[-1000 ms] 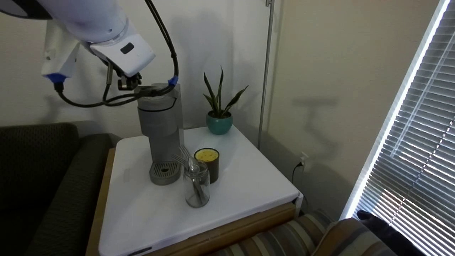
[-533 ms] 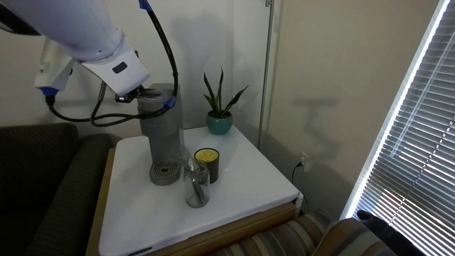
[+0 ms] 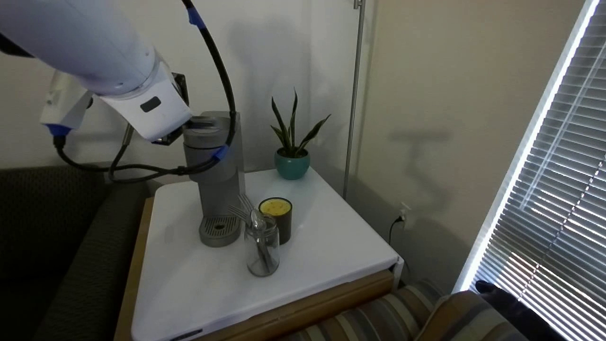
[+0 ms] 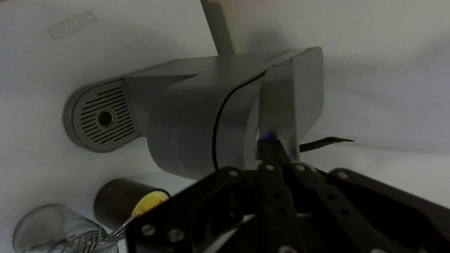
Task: Close the coffee maker
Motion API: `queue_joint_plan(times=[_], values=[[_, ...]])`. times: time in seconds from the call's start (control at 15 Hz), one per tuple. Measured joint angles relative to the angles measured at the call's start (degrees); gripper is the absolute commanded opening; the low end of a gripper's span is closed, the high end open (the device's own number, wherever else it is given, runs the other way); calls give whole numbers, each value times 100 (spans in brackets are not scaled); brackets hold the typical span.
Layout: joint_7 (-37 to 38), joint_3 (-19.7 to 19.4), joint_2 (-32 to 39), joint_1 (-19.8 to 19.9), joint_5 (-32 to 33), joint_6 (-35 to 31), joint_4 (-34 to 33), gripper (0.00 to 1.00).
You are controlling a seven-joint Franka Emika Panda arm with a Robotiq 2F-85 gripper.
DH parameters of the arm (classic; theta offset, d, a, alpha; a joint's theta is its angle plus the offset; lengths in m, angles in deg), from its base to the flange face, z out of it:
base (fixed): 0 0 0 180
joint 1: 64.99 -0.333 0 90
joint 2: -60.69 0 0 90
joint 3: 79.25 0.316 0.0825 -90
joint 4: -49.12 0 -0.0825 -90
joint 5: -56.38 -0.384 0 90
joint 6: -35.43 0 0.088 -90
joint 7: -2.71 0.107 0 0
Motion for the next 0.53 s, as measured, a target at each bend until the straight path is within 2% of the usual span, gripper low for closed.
queue_joint_plan(times=[0.27, 0.53], values=[[0, 0, 1, 0, -13, -49, 40, 0], [164, 2, -110, -14, 185, -697, 59, 0]])
